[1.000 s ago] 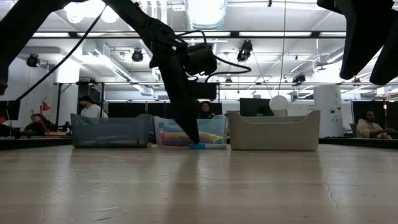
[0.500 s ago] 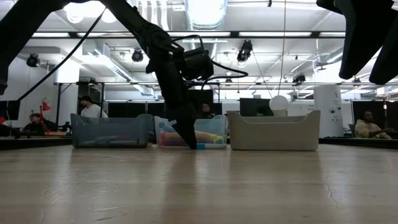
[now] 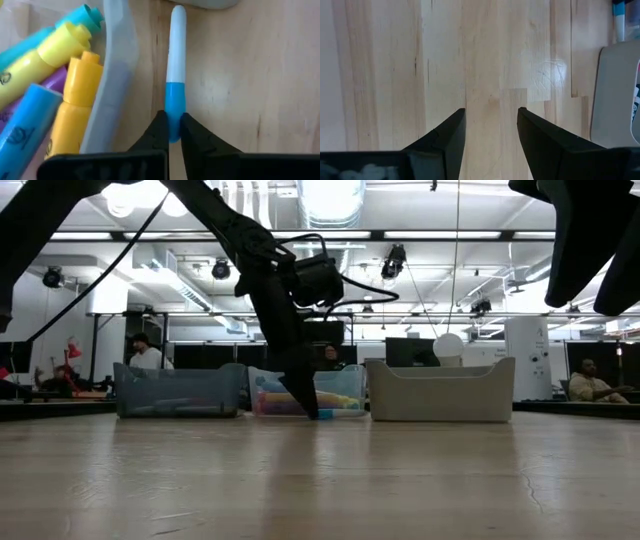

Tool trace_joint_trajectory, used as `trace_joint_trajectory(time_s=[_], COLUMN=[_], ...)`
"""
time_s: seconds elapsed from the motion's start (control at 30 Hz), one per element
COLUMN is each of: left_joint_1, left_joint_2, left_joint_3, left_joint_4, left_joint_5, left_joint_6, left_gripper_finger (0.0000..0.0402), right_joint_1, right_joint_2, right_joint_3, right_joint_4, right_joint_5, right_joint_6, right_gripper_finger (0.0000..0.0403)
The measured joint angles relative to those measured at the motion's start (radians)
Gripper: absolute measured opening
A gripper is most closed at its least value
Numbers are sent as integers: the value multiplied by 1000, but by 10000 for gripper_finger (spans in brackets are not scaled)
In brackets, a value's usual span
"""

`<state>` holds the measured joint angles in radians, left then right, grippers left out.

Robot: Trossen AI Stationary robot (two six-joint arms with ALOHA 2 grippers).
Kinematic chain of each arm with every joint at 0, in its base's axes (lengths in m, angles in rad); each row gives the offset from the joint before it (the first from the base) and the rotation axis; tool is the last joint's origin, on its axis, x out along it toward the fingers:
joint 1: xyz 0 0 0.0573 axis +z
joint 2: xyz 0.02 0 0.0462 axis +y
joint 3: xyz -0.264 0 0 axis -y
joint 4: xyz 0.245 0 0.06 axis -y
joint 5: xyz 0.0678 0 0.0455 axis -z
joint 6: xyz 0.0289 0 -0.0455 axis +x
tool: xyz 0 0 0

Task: Pick & Place Markers
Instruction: Put the blue mini marker into the black bin

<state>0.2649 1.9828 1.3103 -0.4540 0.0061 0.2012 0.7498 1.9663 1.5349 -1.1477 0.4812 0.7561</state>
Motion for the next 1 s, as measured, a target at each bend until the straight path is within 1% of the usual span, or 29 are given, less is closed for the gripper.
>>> trace_joint_trajectory(time_s=[0.13,0.4,0.63,0.73,0.87,0.93,1.0], left_joint_1=[-3,-24,-41,-41,-38,-38,-38], left_joint_2=[-11,-56,-163,-230,-319,-364,-398], left_joint_3=[2,25,35,33,29,24,15], left_joint_4=[-58,-328,-513,-582,-628,-622,-583], left_joint_5=[4,7,-17,-58,-87,-75,-55], left_joint_6=[-5,-56,-112,-146,-176,-205,-272], left_gripper_finger=[17,16,10,1,2,2,2], right_joint_1=[0,0,0,-1,-2,-2,-2], right_joint_2=[0,0,0,0,0,0,0], right_joint_3=[0,0,0,0,0,0,0], right_joint_4=[0,0,-2,-3,-3,-2,-2], right_joint_5=[0,0,0,0,0,0,0], right_joint_6=[0,0,-3,-3,-4,-4,-4], right_gripper_finger=[169,169,169,169,169,169,169])
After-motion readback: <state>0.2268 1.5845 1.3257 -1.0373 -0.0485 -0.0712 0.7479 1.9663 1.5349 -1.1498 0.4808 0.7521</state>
